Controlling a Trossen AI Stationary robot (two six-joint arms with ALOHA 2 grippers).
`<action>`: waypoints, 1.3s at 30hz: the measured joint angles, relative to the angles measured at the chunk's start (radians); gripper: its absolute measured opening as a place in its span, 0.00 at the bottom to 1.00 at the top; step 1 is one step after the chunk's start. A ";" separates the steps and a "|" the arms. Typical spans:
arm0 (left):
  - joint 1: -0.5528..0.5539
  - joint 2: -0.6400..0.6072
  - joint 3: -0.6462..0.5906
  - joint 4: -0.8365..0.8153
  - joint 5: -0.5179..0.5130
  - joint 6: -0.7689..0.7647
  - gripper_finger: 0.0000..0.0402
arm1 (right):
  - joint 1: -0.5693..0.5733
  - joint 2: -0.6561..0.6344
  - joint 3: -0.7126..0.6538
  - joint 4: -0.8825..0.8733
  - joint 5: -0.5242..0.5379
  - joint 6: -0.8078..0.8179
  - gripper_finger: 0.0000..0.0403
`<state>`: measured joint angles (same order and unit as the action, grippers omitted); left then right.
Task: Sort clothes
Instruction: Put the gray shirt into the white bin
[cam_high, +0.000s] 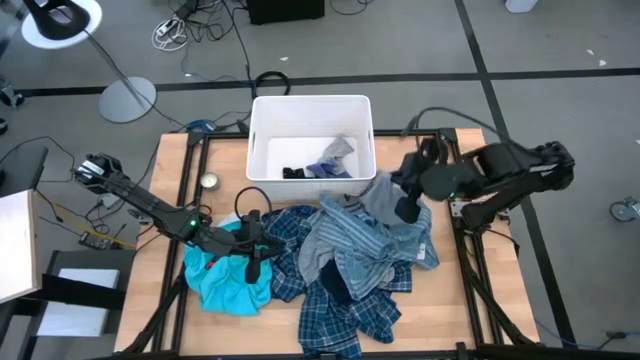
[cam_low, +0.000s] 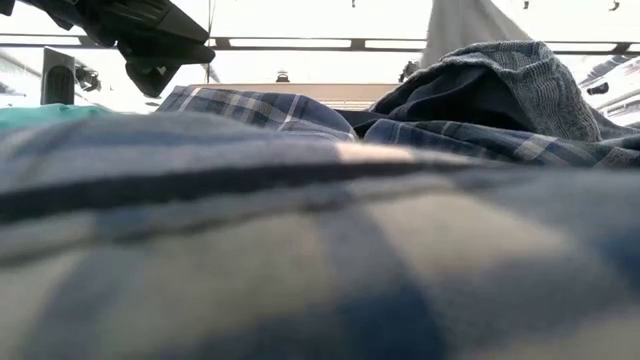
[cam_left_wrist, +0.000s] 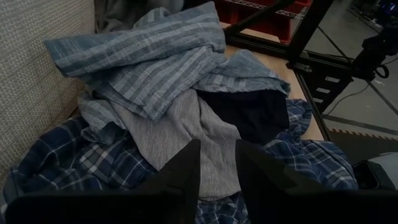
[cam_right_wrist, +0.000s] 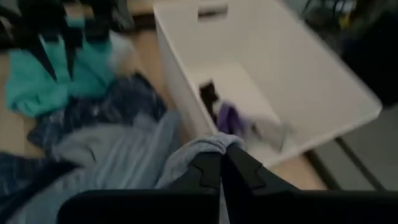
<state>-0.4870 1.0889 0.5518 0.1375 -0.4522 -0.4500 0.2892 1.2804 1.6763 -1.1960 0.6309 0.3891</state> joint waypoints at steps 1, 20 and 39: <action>0.000 0.000 0.000 0.000 0.000 0.000 0.27 | -0.006 0.016 0.041 0.004 0.003 -0.028 0.00; 0.000 0.000 0.000 -0.002 0.000 0.007 0.27 | -0.343 0.423 0.643 0.727 -0.182 -0.704 0.00; 0.000 0.000 0.000 -0.001 0.000 0.050 0.27 | -0.717 0.588 0.645 0.246 -0.448 -0.286 0.00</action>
<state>-0.4866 1.0886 0.5514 0.1368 -0.4526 -0.4004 -0.4274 1.8680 2.3211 -0.9504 0.1826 0.1030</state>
